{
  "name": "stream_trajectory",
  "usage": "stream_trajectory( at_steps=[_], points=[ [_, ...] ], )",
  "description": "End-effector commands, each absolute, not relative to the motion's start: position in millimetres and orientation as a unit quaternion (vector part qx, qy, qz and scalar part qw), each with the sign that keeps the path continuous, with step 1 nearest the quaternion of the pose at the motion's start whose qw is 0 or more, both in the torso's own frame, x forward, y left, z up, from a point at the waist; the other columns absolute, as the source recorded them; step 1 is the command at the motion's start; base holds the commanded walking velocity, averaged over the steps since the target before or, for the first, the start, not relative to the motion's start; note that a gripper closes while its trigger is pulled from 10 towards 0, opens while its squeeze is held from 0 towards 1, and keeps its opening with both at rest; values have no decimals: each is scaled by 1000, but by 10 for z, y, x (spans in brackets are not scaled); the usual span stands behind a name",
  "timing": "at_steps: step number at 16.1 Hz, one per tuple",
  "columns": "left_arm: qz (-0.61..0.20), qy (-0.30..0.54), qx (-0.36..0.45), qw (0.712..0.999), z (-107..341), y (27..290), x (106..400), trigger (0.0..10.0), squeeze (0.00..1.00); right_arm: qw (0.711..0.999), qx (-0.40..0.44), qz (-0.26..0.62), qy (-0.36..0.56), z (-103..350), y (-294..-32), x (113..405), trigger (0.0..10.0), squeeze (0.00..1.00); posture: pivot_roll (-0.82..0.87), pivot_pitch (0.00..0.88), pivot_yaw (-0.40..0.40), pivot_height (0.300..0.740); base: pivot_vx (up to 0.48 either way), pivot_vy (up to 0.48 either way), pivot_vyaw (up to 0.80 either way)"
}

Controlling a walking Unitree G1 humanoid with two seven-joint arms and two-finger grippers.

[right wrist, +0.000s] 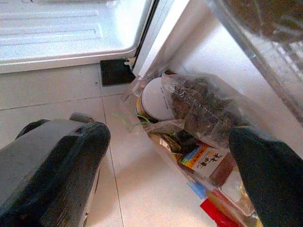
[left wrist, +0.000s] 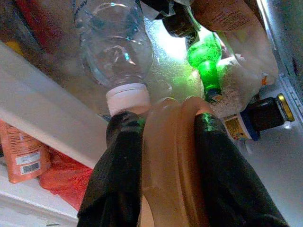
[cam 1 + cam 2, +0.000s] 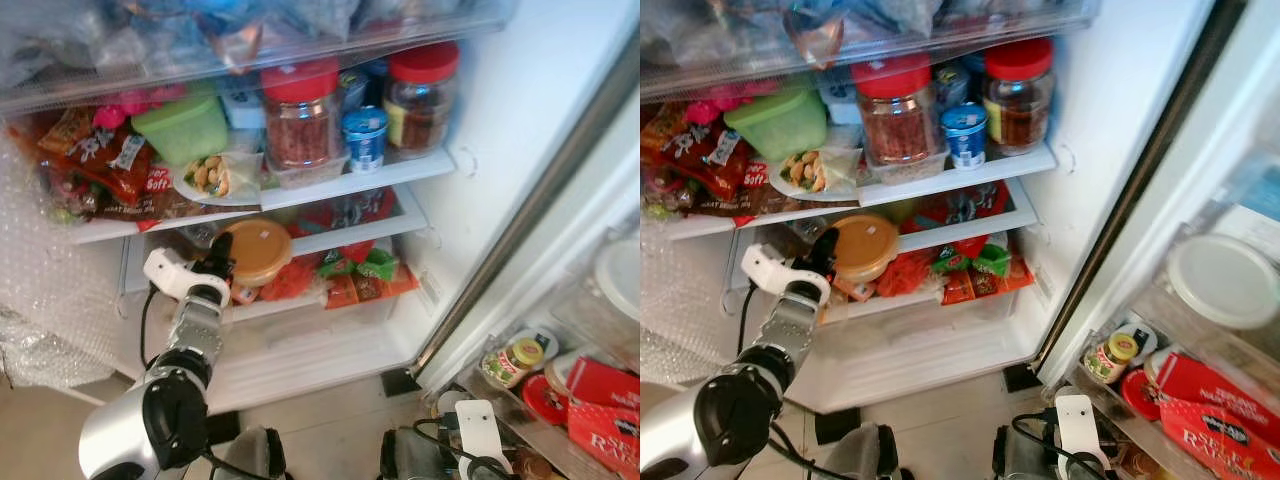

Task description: Restocking fridge

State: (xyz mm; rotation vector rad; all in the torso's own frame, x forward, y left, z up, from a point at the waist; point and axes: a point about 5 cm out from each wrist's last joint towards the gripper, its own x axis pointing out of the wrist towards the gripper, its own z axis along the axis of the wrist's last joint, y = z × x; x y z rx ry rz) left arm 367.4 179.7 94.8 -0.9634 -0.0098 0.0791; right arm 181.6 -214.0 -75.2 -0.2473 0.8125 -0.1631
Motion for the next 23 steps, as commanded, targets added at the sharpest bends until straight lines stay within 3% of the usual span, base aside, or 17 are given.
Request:
stream_trajectory(
  at_steps=[1, 5, 11, 12, 13, 15, 17, 18, 23],
  points=[
    [42, -13, -468, 883, 984, 1791, 3694, 10000, 0, 871, -121, -72, 470, -970, -2123, 1344, 10000, 0, -162, 219, 46, 647, 0, 0, 0],
    [43, -42, -468, 882, 1192, 1823, 3797, 10000, 0, 869, -127, -75, 473, -995, -2146, 1228, 10000, 0, -186, 236, 40, 647, 0, 0, 0],
    [103, -78, -463, 877, 1370, 2121, 3836, 10000, 0, 871, -127, -79, 469, -999, -2129, 1209, 10000, 0, -190, 246, 45, 647, 0, 0, 0],
    [107, -77, -465, 876, 1345, 2132, 3823, 10000, 459, 871, -126, -78, 468, -998, -2121, 1217, 10000, 0, -185, 246, 45, 647, 0, 0, 0],
    [113, -75, -471, 872, 1288, 2147, 3793, 10000, 1000, 872, -126, -76, 468, -997, -2111, 1229, 10000, 0, -180, 243, 47, 647, 0, 0, 0],
    [119, -71, -481, 866, 1233, 2159, 3766, 10000, 1000, 872, -125, -75, 466, -995, -2102, 1240, 10000, 0, -176, 239, 48, 647, 0, 0, 0],
    [119, -63, -549, 825, 1141, 2117, 3745, 10000, 1000, 874, -123, -73, 464, -991, -2086, 1261, 10000, 0, -169, 232, 54, 647, 0, 0, 0],
    [99, -51, -534, 838, 1119, 2056, 3744, 10000, 1000, 875, -122, -73, 463, -990, -2080, 1267, 10000, 0, -166, 230, 57, 647, 0, 0, 0],
    [83, -58, -526, 844, 1102, 2060, 3722, 10000, 1000, 877, -118, -72, 461, -990, -2053, 1277, 10000, 0, -149, 219, 67, 647, 0, 0, 0]
  ],
)
